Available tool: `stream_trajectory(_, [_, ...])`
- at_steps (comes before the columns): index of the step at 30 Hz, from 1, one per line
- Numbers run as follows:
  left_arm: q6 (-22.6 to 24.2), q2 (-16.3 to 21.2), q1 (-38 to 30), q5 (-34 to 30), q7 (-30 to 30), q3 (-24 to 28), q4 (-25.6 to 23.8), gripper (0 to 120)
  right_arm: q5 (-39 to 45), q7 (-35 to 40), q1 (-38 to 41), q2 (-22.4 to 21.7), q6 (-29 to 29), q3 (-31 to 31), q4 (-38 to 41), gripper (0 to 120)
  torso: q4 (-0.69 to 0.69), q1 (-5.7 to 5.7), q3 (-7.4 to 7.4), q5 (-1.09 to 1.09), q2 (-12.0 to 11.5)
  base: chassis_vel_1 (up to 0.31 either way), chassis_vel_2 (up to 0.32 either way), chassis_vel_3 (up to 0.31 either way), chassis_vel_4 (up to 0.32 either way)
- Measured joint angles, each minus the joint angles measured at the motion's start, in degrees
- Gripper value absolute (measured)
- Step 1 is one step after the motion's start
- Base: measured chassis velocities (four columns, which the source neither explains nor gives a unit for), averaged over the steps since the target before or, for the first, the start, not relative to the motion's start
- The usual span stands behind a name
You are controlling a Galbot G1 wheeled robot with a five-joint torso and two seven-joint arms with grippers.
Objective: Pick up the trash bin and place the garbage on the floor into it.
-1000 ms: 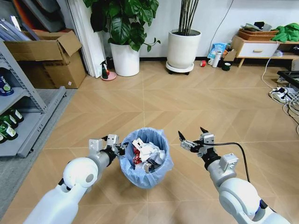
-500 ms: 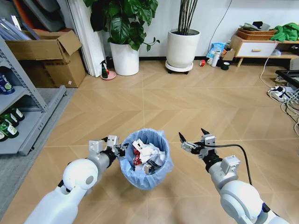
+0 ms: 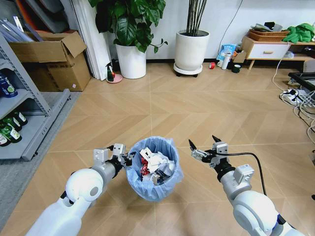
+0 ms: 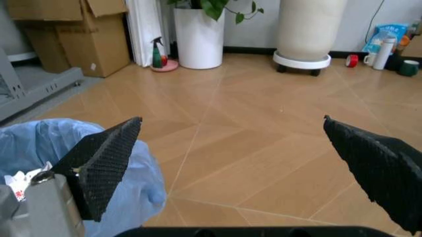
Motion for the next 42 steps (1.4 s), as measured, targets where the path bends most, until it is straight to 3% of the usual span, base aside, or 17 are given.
stream_trajectory(25, [0.0,-0.87,0.17,0.51,-0.47,0.36,0.26,0,-0.45,0.02,-1.26,0.65,0.08,0.85,0.52,100,-0.01,0.0,0.0,0.0,0.0,-0.046,-0.048,0.048,0.048])
stream_trajectory(29, [-0.4,-3.36,0.51,-1.4,-10.06,-0.38,1.57,0,-0.94,-0.09,-1.06,0.66,0.64,0.92,0.05,100,0.0,0.0,0.0,0.0,0.0,0.0,0.0,0.0,0.0])
stream_trajectory(30, [-0.4,-3.36,0.51,-1.4,-10.06,-0.38,1.57,0,-0.94,-0.09,-1.06,0.66,0.64,0.92,0.05,100,0.0,0.0,0.0,0.0,0.0,0.0,0.0,0.0,0.0])
stream_trajectory(34, [-2.23,-6.24,1.75,-5.27,-25.59,-2.25,3.55,0,-1.01,-0.09,-0.85,0.36,0.84,0.93,-0.33,100,0.01,0.0,0.0,-0.01,0.0,0.0,0.0,0.0,0.0])
stream_trajectory(38, [-3.34,-7.06,3.04,-6.96,-31.0,-3.38,3.57,0,-0.93,-0.09,-0.37,-0.05,0.85,0.9,-0.71,100,0.01,0.0,0.0,0.0,0.0,0.0,0.0,0.0,0.0])
stream_trajectory(42, [-3.98,-7.43,3.89,-7.06,-32.09,-3.51,3.57,0,-0.85,-0.08,-0.04,-0.17,0.85,0.71,-0.91,100,0.01,0.0,0.0,0.0,0.0,0.0,0.0,0.0,0.0])
